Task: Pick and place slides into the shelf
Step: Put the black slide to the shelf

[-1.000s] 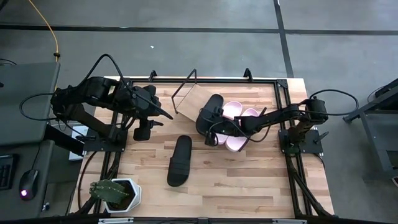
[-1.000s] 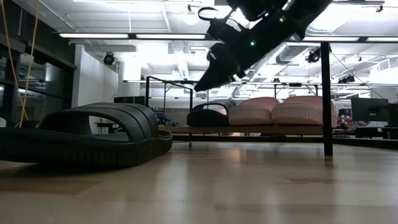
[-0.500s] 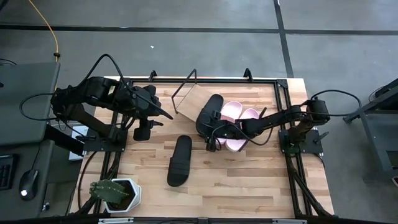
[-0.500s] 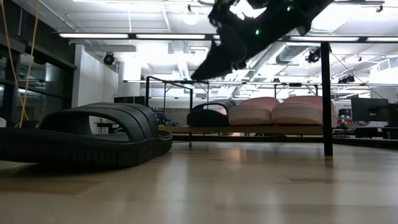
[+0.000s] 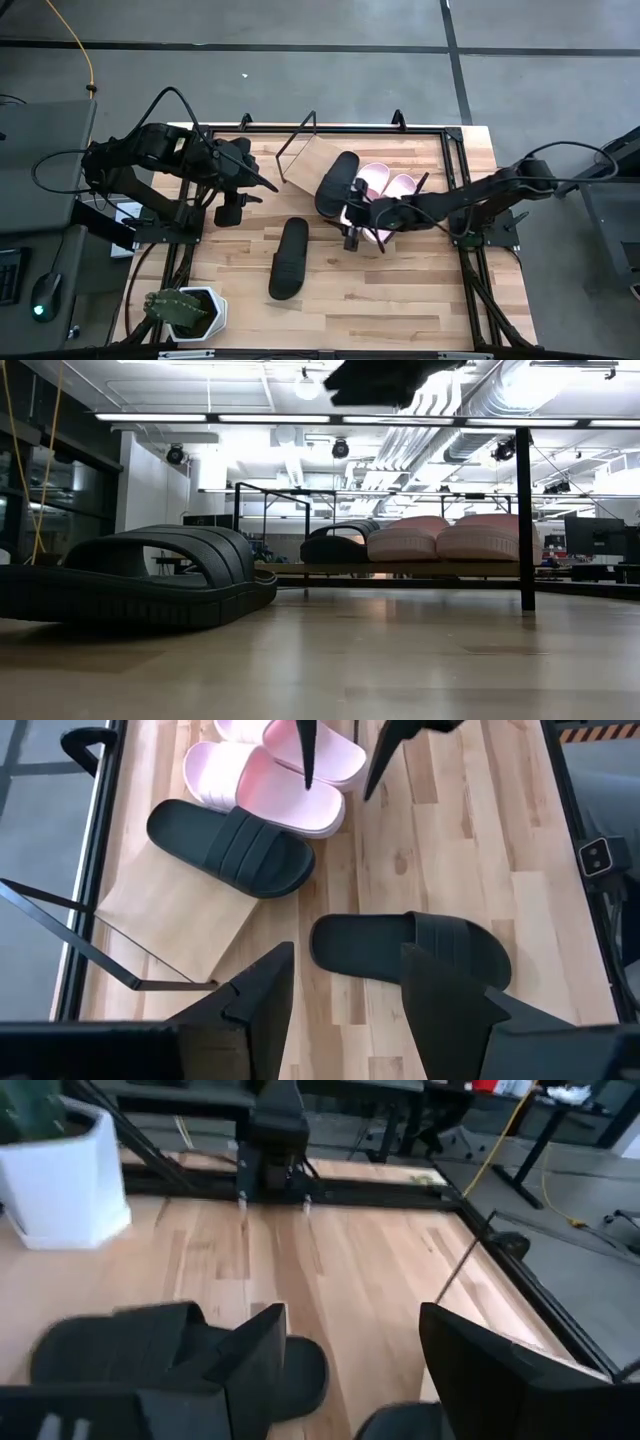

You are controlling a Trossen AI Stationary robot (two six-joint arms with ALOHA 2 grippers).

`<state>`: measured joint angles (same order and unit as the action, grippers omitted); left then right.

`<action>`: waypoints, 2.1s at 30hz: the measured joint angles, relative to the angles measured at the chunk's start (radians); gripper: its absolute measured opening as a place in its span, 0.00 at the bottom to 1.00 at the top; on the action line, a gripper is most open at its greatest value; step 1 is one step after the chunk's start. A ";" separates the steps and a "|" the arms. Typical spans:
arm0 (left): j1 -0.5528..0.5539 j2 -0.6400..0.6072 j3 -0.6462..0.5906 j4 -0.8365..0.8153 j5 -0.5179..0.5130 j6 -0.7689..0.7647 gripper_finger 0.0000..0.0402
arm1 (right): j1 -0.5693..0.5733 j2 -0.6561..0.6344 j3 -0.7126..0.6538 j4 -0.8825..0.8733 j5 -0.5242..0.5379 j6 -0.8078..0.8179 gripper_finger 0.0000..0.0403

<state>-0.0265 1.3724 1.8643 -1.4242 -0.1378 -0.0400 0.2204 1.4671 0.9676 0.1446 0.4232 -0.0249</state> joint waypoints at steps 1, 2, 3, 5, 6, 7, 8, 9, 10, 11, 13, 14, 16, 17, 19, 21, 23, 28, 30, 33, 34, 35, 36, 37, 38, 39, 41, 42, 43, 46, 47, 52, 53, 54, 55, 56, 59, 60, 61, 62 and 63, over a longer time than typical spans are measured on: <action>0.000 0.000 0.000 0.000 0.004 -0.007 0.41 | 0.007 -0.009 0.000 -0.005 0.000 0.000 0.55; 0.000 0.000 0.000 0.000 0.009 -0.017 0.41 | 0.015 -0.019 0.000 -0.020 0.000 0.000 0.55; 0.000 0.000 0.000 0.000 0.015 -0.024 0.41 | 0.022 -0.023 0.000 -0.025 -0.001 0.001 0.55; 0.000 0.000 0.000 -0.005 0.023 -0.042 0.41 | 0.035 -0.033 0.000 -0.055 -0.001 -0.001 0.55; 0.000 0.000 -0.003 -0.007 0.025 -0.049 0.41 | 0.038 -0.034 0.000 -0.059 -0.001 -0.001 0.55; 0.000 -0.001 -0.014 -0.002 0.025 -0.055 0.41 | 0.040 -0.034 0.000 -0.061 -0.001 -0.001 0.55; 0.000 -0.002 -0.032 0.004 0.025 -0.061 0.41 | 0.042 -0.034 0.000 -0.065 -0.002 -0.001 0.55; 0.000 -0.001 -0.052 0.010 0.028 -0.066 0.41 | 0.043 -0.034 0.000 -0.069 -0.002 -0.002 0.55; 0.000 0.000 -0.074 0.013 0.033 -0.070 0.41 | 0.043 -0.034 0.000 -0.070 -0.001 -0.006 0.55; 0.000 0.001 -0.098 0.012 0.036 -0.070 0.41 | 0.041 -0.034 0.000 -0.070 -0.001 -0.013 0.55; 0.000 0.000 -0.151 0.018 0.053 -0.068 0.41 | 0.039 -0.034 0.000 -0.074 0.006 -0.026 0.55; 0.000 0.000 -0.180 0.025 0.066 -0.065 0.41 | 0.036 -0.034 0.000 -0.075 0.016 -0.027 0.55; 0.000 0.000 -0.238 0.051 0.104 -0.065 0.41 | 0.035 -0.034 0.000 -0.075 0.030 -0.028 0.55; 0.000 0.000 -0.265 0.065 0.128 -0.065 0.41 | 0.035 -0.034 0.000 -0.075 0.035 -0.028 0.55; 0.000 0.000 -0.310 0.088 0.178 -0.066 0.41 | 0.035 -0.034 0.000 -0.075 0.041 -0.037 0.55; 0.000 0.000 -0.347 0.105 0.207 -0.070 0.41 | 0.035 -0.034 0.000 -0.075 0.041 -0.042 0.55; -0.004 0.000 -0.376 0.122 0.236 -0.071 0.41 | 0.035 -0.034 0.000 -0.075 0.042 -0.042 0.55; -0.051 0.000 -0.436 0.205 0.307 -0.073 0.41 | 0.035 -0.034 0.000 -0.078 0.042 -0.036 0.55; -0.086 0.000 -0.446 0.222 0.312 -0.084 0.41 | 0.035 -0.034 0.000 -0.083 0.042 -0.036 0.55; -0.145 0.000 -0.454 0.268 0.304 -0.100 0.41 | 0.035 -0.034 0.000 -0.087 0.042 -0.036 0.55; -0.164 0.000 -0.455 0.284 0.302 -0.105 0.41 | 0.035 -0.034 0.000 -0.089 0.043 -0.036 0.55; -0.186 0.000 -0.455 0.298 0.295 -0.115 0.41 | 0.035 -0.034 0.000 -0.089 0.043 -0.036 0.55; -0.209 0.000 -0.455 0.316 0.278 -0.124 0.41 | 0.035 -0.034 0.000 -0.089 0.044 -0.036 0.55; -0.231 0.000 -0.455 0.336 0.259 -0.131 0.41 | 0.035 -0.034 0.000 -0.089 0.044 -0.036 0.55; -0.253 0.000 -0.455 0.348 0.238 -0.139 0.41 | 0.035 -0.034 0.000 -0.089 0.044 -0.036 0.55; -0.275 0.000 -0.455 0.358 0.214 -0.146 0.41 | 0.035 -0.034 0.000 -0.089 0.044 -0.036 0.55; -0.315 0.000 -0.455 0.384 0.178 -0.152 0.41 | 0.035 -0.034 0.000 -0.089 0.044 -0.035 0.55; -0.334 0.000 -0.455 0.393 0.162 -0.152 0.41 | 0.035 -0.034 0.000 -0.089 0.044 -0.035 0.55; -0.353 0.000 -0.455 0.398 0.143 -0.155 0.41 | 0.035 -0.034 0.000 -0.089 0.044 -0.035 0.55; -0.406 0.000 -0.455 0.414 0.053 -0.173 0.41 | 0.035 -0.034 0.000 -0.089 0.044 -0.035 0.55; -0.421 0.000 -0.455 0.411 0.019 -0.181 0.41 | 0.035 -0.034 0.000 -0.089 0.044 -0.035 0.55; -0.477 0.011 -0.455 0.403 -0.111 -0.214 0.41 | 0.035 -0.034 0.000 -0.089 0.043 -0.024 0.55; -0.487 0.017 -0.455 0.403 -0.120 -0.218 0.41 | 0.035 -0.034 0.000 -0.089 0.043 -0.019 0.55; -0.496 0.024 -0.455 0.404 -0.124 -0.219 0.41 | 0.035 -0.034 0.000 -0.089 0.043 -0.017 0.55; -0.504 0.034 -0.455 0.404 -0.128 -0.219 0.41 | 0.035 -0.034 0.000 -0.089 0.043 -0.017 0.55; -0.511 0.047 -0.455 0.404 -0.133 -0.219 0.41 | 0.035 -0.034 0.000 -0.089 0.043 -0.017 0.55; -0.537 0.092 -0.455 0.407 -0.156 -0.220 0.41 | 0.035 -0.034 0.000 -0.090 0.041 -0.017 0.55; -0.544 0.109 -0.455 0.411 -0.169 -0.220 0.41 | 0.035 -0.034 0.000 -0.090 0.041 -0.017 0.55; -0.551 0.126 -0.455 0.415 -0.182 -0.219 0.41 | 0.035 -0.034 0.000 -0.089 0.041 -0.017 0.55; -0.559 0.143 -0.455 0.414 -0.200 -0.219 0.41 | 0.035 -0.034 0.000 -0.089 0.041 -0.017 0.55; -0.566 0.160 -0.455 0.414 -0.224 -0.220 0.41 | 0.035 -0.034 0.000 -0.090 0.041 -0.017 0.55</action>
<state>-0.5924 1.5325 1.4097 -1.0103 -0.3613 -0.2597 0.2550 1.4330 0.9676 0.0548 0.4641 -0.0418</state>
